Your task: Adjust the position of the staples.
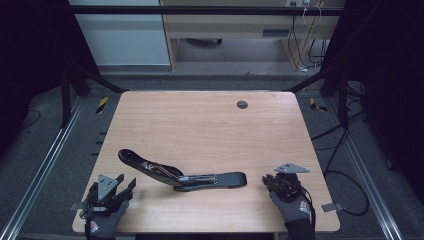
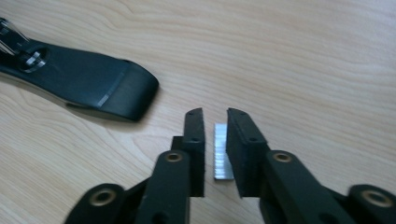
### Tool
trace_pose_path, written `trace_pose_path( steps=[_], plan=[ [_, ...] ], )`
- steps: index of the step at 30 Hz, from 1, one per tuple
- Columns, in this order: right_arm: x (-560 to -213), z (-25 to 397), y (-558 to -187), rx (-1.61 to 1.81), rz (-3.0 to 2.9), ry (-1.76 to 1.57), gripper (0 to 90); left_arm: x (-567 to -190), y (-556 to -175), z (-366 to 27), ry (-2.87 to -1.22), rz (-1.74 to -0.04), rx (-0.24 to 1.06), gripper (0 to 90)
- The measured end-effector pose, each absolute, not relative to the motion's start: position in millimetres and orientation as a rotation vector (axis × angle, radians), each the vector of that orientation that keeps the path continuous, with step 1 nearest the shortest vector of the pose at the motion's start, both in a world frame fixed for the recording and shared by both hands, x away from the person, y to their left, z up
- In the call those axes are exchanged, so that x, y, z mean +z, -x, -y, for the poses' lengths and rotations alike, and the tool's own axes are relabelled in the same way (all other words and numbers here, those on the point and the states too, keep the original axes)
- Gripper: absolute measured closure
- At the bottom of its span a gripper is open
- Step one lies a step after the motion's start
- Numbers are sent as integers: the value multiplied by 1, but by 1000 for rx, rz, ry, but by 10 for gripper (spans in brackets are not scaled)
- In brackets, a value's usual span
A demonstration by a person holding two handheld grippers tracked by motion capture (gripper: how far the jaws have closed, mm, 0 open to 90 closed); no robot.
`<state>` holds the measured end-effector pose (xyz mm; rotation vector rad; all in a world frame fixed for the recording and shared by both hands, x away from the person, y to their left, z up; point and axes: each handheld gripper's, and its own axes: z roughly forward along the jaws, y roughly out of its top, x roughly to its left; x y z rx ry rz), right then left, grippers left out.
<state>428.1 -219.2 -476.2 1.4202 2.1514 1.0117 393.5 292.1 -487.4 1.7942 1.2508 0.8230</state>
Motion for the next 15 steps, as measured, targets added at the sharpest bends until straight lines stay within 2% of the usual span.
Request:
trace_pose_path(
  steps=[3,10,15],
  plan=[
    [-478,214,-429,1050,-2157,-1394,898,-487,-392,-292,-1792,-1248,820,589],
    [-481,204,-433,1166,-2138,-1374,900,-487,-392,-291,-1800,-1243,811,720],
    [-483,196,-442,1206,-2118,-1378,900,-487,-392,-291,-1799,-1250,817,750]
  ],
)
